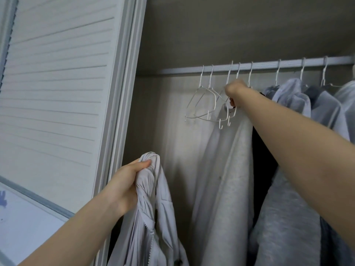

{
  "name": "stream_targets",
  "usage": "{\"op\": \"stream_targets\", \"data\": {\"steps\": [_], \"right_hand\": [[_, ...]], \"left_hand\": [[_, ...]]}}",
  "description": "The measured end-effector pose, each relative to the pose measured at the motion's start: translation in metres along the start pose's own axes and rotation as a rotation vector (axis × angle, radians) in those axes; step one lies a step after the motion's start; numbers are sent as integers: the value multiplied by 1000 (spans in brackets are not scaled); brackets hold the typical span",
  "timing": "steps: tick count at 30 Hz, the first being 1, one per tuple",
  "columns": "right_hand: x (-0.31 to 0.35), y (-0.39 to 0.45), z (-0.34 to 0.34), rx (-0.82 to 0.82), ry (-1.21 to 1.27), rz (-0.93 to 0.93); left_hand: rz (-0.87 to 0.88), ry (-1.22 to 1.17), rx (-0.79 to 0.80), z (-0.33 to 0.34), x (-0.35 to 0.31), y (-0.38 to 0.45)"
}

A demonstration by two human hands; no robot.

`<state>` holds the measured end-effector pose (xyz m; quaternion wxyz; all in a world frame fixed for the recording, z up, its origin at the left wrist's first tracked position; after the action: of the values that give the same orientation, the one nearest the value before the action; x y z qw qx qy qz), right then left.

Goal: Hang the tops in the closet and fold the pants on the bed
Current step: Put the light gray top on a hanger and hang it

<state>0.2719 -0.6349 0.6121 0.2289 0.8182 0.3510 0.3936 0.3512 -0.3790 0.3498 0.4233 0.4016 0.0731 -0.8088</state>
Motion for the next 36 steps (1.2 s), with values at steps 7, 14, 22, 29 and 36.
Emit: {"op": "stream_targets", "data": {"steps": [7,14,22,29,36], "right_hand": [[5,-10,-9,-162,-6,6],[-22,-98,-5,-283,-19,-7],[-64,-243,-22,-106,286,119],[-91,-370,-10,233,673,259],[-127,-391,-4,370,465,272]], "left_hand": [[-24,0,-5,-4,0,-3],[-80,-18,-29,-12,3,-20],[-93,-40,-19,-18,22,-71],[-140,-50,-29,-19,46,-107],[-145,97,-93,-25,57,-129]]}}
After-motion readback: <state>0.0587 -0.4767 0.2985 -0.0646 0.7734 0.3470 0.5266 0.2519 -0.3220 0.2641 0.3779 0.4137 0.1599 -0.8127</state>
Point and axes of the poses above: each hand's wrist, its own y-axis towards the middle knuckle, its own z-axis out of the palm, x = y × z, the point moved 1 cm from there along y, towards the middle knuckle, and after that the axes turned 13 degrees about -y, right-handed, at the moved point
